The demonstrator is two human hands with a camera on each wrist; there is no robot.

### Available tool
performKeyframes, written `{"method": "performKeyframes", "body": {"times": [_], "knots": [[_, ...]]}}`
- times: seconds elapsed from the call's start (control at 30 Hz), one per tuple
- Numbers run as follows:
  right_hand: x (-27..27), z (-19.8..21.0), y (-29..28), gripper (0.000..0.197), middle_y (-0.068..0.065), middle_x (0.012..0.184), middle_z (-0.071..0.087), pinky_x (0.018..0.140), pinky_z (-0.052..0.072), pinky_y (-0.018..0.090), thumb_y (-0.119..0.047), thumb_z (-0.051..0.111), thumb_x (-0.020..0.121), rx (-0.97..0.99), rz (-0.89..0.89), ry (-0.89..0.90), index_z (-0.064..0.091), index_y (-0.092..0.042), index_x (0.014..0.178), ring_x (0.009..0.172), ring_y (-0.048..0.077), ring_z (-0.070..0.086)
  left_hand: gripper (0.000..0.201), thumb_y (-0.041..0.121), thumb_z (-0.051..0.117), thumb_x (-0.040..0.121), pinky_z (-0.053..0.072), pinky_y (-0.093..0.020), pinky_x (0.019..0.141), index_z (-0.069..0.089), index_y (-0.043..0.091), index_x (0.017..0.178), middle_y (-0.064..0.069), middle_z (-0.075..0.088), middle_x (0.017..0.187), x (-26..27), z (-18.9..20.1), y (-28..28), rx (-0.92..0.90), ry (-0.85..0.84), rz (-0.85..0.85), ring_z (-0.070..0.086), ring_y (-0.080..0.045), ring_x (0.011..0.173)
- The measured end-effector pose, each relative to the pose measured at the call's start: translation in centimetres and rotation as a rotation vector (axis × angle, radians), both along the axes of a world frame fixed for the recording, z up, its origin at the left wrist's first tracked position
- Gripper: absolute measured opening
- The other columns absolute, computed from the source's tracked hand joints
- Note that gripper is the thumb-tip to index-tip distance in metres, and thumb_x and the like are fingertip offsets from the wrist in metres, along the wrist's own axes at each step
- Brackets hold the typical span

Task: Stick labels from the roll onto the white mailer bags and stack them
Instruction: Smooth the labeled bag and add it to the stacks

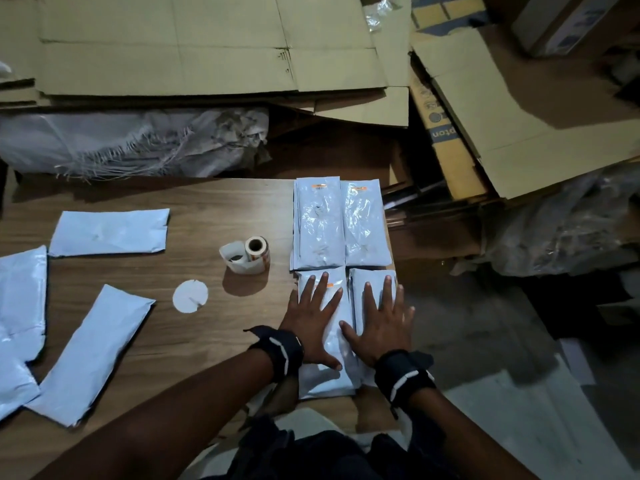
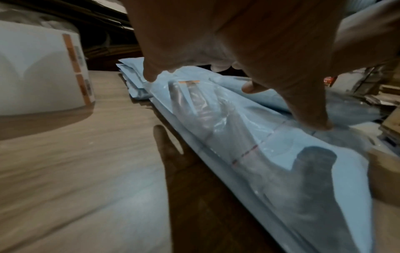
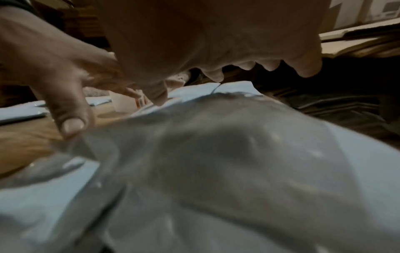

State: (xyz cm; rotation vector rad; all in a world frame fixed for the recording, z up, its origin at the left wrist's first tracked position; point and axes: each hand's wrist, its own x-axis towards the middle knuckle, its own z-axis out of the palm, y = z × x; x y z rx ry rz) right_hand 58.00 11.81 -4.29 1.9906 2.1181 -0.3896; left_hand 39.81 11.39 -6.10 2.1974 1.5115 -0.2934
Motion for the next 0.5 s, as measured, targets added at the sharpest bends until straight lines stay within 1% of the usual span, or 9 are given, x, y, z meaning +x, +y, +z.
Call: {"method": "performKeyframes", "body": {"times": [0.07,0.13,0.23,0.33,0.4,0.5], "knots": [[0.6,-1.2,-0.1,0.090,0.005,0.157,-0.032,0.116,0.003,0.062,-0.078,0.029,0.084,-0.030,-0.009,0.021,-0.010,-0.034,0.153,0.146,0.033,-0.022,0.150,0.090,0.065,0.046,-0.015,-0.060,0.112,-0.022,0.026,0.151,-0.012,-0.038,0.153,0.5,-0.6,0.1,-0.047,0.032,-0.015,-0.037,-0.035,0.139],[0.9,-2.0,-0.3,0.088,0.002,0.156,-0.033,0.117,0.007,0.060,-0.077,0.027,0.085,-0.047,-0.013,0.049,-0.012,-0.036,0.152,0.147,0.032,-0.020,0.151,0.087,0.068,0.047,-0.018,-0.060,0.110,-0.021,0.025,0.152,-0.012,-0.038,0.153,0.6,-0.9,-0.1,-0.083,0.055,-0.039,-0.038,-0.036,0.138],[1.5,-3.0,-0.6,0.087,0.003,0.158,-0.027,0.118,0.010,0.058,-0.075,0.024,0.084,-0.020,0.016,0.100,-0.009,-0.034,0.153,0.148,0.032,-0.013,0.150,0.082,0.072,0.050,-0.014,-0.062,0.111,-0.022,0.024,0.152,-0.011,-0.041,0.151,0.6,-1.3,-0.6,-0.109,0.068,-0.063,-0.040,-0.035,0.137],[1.8,-3.8,-0.8,0.088,0.006,0.162,-0.012,0.117,0.015,0.057,-0.073,0.028,0.083,0.017,0.015,0.162,0.002,-0.030,0.155,0.149,0.035,-0.003,0.150,0.079,0.075,0.051,-0.006,-0.062,0.113,-0.022,0.025,0.152,-0.009,-0.041,0.150,0.4,-1.5,-0.6,-0.123,0.051,-0.065,-0.039,-0.034,0.137],[2.0,-4.2,-0.8,0.087,0.006,0.162,-0.013,0.118,0.015,0.056,-0.072,0.029,0.084,0.015,0.019,0.158,0.000,-0.031,0.155,0.149,0.034,-0.004,0.150,0.076,0.077,0.050,-0.003,-0.060,0.114,-0.021,0.025,0.152,-0.009,-0.040,0.151,0.5,-1.7,-0.5,-0.129,0.042,-0.063,-0.040,-0.034,0.136],[2.1,-4.6,-0.8,0.088,0.005,0.161,-0.018,0.119,0.009,0.054,-0.073,0.025,0.083,0.004,0.031,0.136,-0.004,-0.031,0.155,0.149,0.032,-0.010,0.150,0.075,0.078,0.050,-0.002,-0.059,0.115,-0.020,0.026,0.152,-0.009,-0.038,0.153,0.5,-1.8,-0.5,-0.133,0.027,-0.057,-0.040,-0.033,0.136]]}}
